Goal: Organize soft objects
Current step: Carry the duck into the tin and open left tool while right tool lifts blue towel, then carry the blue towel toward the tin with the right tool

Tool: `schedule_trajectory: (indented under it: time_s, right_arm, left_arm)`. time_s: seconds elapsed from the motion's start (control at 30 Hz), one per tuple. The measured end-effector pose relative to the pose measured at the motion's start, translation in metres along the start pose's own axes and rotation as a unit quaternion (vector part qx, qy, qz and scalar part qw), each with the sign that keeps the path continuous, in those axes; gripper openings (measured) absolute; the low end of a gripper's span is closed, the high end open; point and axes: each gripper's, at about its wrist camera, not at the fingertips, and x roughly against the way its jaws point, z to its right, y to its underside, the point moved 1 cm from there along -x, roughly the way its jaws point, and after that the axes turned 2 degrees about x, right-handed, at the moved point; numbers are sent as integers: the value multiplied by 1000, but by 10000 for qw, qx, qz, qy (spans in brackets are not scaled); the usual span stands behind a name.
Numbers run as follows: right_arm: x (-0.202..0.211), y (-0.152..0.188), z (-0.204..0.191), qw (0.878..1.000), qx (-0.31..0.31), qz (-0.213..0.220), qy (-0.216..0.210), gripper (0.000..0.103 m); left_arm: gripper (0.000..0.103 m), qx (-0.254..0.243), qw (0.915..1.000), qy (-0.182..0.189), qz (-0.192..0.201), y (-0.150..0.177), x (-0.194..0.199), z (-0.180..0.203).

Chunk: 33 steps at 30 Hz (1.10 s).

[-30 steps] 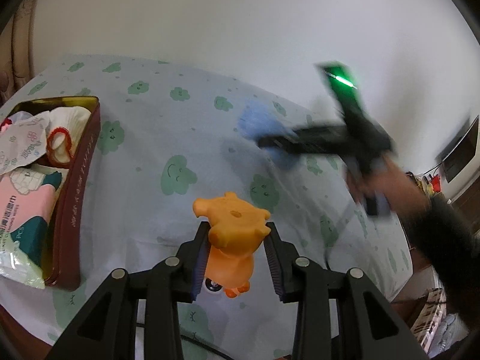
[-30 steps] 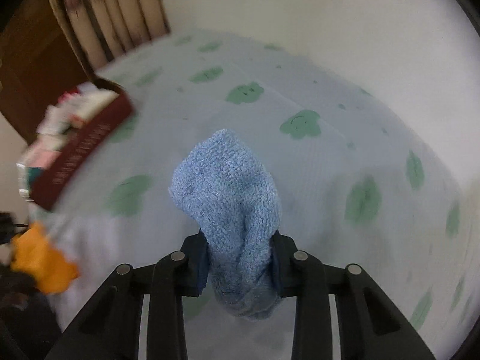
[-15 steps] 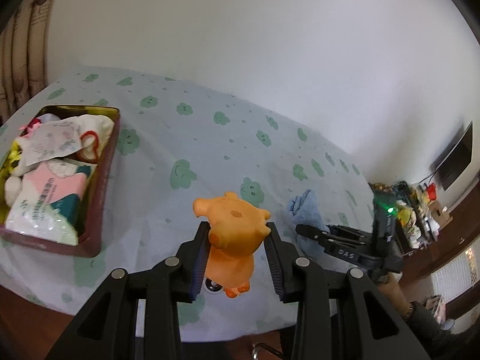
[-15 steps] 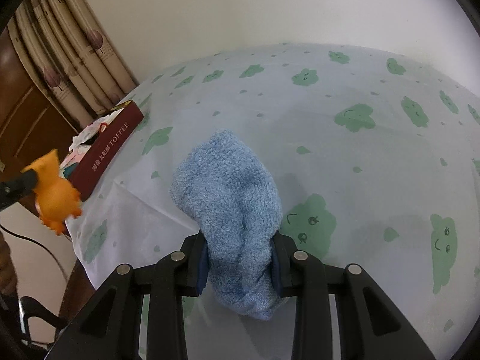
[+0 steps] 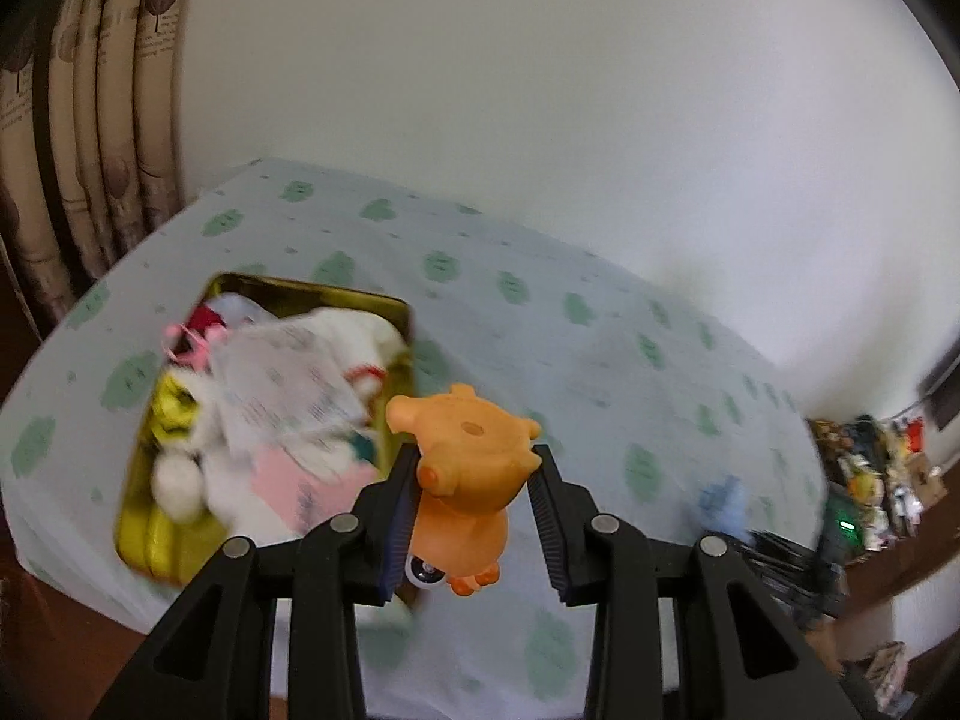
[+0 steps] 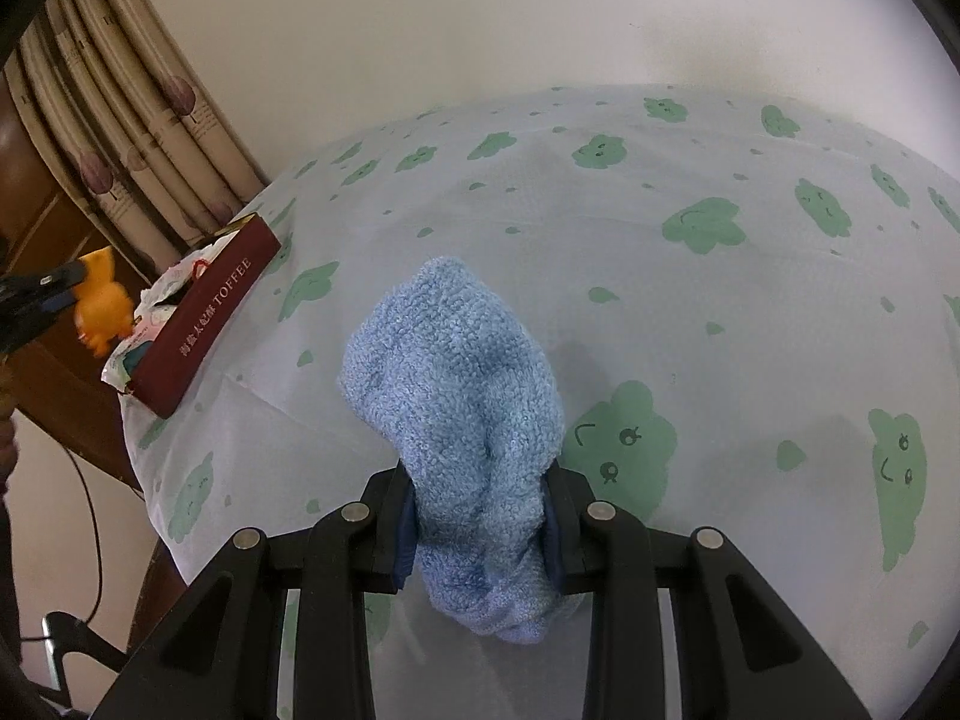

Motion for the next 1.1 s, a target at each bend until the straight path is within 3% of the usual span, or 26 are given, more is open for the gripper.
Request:
schedule_trajectory:
  time_s: [0.17, 0.27, 0.33, 0.47, 0.57, 0.63, 0.73, 0.83, 1.1]
  right_arm:
    - [0, -1, 1, 10000, -46, -16, -16, 30]
    - [-1, -1, 2, 9999, -101, -21, -36, 30]
    - [-1, -1, 3, 9999, -151, -33, -60, 29]
    - [-1, -2, 3, 9998, -178, -51, -61, 29]
    - [-1, -2, 5, 9997, -209, -49, -86, 29]
    - [-1, -3, 7, 9994, -300, -45, -145, 29]
    - [2, -3, 9, 9991, -384, -34, -185, 30]
    - [6, -4, 9, 9990, -399, -12, -184, 29]
    - [16, -4, 3, 9987, -441, 66, -240, 30]
  left_arm:
    - [38, 94, 9992, -378, -129, -19, -40, -31]
    - [40, 145, 9994, -241, -183, -23, -57, -39]
    - [40, 63, 9991, -389, -150, -25, -63, -40]
    - [40, -70, 9993, -343, -125, -28, -68, -35]
    - [49, -212, 9977, -643, 105, -31, -62, -30]
    - [61, -261, 9950, -899, 340, -33, -56, -30]
    - [63, -298, 9895, -1310, 528, -34, -49, -32]
    - [63, -158, 9885, -1372, 611, -31, -38, -38]
    - [63, 336, 9870, -1117, 1103, 3, 27, -39]
